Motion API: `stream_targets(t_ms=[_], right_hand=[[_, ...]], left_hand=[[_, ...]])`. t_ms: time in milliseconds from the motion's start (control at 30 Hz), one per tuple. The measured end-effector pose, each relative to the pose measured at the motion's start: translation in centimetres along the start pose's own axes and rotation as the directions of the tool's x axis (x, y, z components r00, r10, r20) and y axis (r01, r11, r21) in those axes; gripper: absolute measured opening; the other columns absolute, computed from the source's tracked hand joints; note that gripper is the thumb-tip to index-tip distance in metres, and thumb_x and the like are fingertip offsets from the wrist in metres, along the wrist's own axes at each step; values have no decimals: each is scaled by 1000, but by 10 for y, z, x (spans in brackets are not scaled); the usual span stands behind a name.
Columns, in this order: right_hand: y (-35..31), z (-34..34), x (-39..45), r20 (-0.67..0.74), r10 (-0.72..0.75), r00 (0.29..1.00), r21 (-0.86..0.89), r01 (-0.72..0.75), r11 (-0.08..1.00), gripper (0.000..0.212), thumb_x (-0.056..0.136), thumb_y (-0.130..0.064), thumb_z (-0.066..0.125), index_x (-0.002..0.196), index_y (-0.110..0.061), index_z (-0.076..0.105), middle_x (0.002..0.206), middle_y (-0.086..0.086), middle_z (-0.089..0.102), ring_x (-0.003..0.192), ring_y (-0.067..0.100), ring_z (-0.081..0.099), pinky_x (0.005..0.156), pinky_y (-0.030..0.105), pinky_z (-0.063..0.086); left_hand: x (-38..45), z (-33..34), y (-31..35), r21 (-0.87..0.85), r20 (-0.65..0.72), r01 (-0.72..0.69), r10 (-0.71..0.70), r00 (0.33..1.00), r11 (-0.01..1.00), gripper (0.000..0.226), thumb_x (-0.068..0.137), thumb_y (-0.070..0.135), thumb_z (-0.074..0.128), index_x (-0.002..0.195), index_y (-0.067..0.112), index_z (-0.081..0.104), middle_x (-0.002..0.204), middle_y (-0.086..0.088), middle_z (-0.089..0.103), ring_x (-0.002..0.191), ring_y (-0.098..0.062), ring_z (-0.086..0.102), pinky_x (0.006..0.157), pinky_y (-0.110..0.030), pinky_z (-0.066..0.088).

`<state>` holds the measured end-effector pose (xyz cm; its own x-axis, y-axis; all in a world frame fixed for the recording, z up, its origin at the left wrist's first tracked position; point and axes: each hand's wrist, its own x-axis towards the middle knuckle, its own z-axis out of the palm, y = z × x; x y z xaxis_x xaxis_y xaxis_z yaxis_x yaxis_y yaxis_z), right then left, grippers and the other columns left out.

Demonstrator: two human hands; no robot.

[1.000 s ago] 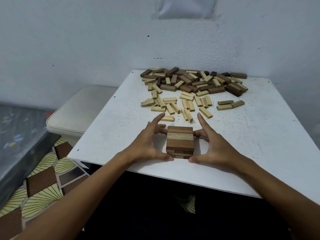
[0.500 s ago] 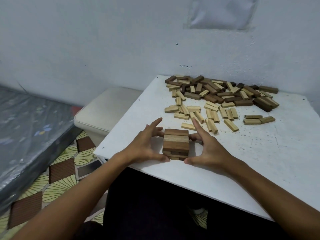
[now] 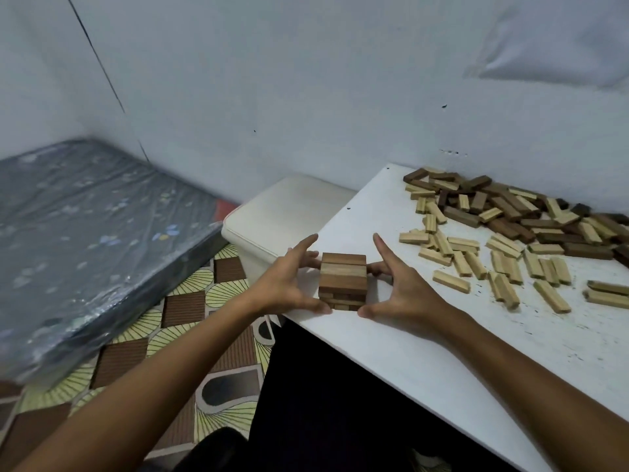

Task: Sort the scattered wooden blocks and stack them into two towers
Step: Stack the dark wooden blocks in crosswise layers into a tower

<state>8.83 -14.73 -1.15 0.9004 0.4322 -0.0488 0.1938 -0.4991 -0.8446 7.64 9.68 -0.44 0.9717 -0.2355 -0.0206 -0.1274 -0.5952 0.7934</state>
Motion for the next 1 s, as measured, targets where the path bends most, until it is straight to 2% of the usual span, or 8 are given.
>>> stream_targets(t_ms=[233,367,533,633,700,767,900,1000], right_hand=[[-7,12,26,53,-46,998,-12,46,999,131,55,-38,84,151,-44,-4,129,-9,55,123,3,49,105,25,39],[-6,15,30,55,-51,997,-11,51,999,130,57,-36,84,151,-45,-4,130,-9,55,124,3,48,105,26,38],[-7,14,29,56,-56,997,-29,58,998,128,60,-33,85,151,-46,-4,132,-8,54,126,3,46,108,27,36],[-10,8,29,114,-60,992,-82,70,994,127,65,-29,88,153,-38,-4,137,-7,49,127,5,45,104,21,36],[-14,1,28,137,-71,988,-140,91,986,119,70,-30,85,154,-33,1,139,-9,45,123,5,46,91,11,37],[-19,-6,27,117,-90,989,-171,109,979,102,78,-30,79,154,-30,11,141,-8,45,118,6,48,82,13,41],[-29,-33,22,34,-86,996,-180,90,979,82,85,-36,72,152,-30,24,140,-6,46,119,8,49,97,29,46],[-29,-65,14,-13,-53,999,-216,49,975,78,85,-40,70,150,-30,28,142,-6,45,123,9,48,100,32,46]], left_hand=[[-5,-18,-14,2,-41,37,-37,998,999,129,54,23,95,154,21,13,138,-6,52,133,-14,44,115,-34,30],[-6,-21,-17,-8,-33,58,-58,998,998,125,55,24,94,153,24,16,133,3,52,129,-9,45,108,-23,30],[-11,-23,-17,11,-3,58,-58,998,998,117,56,32,94,151,25,26,126,16,52,122,-2,45,86,2,32],[-16,-30,-10,5,35,41,-42,999,999,110,57,62,77,151,31,28,132,18,48,127,-1,43,89,-1,30],[-16,-37,-3,-11,50,30,-30,998,999,99,62,68,61,149,30,31,136,14,48,127,-1,42,94,-4,31],[-12,-44,5,-19,40,20,-20,999,1000,91,66,70,52,146,30,36,137,11,50,127,-3,43,100,-17,37],[8,-51,32,71,25,-27,25,999,997,90,67,75,45,144,26,43,137,11,53,123,-1,46,98,-16,36],[37,-42,60,151,75,-78,67,995,985,87,69,79,43,141,28,47,141,12,50,126,-3,45,103,-24,33]])
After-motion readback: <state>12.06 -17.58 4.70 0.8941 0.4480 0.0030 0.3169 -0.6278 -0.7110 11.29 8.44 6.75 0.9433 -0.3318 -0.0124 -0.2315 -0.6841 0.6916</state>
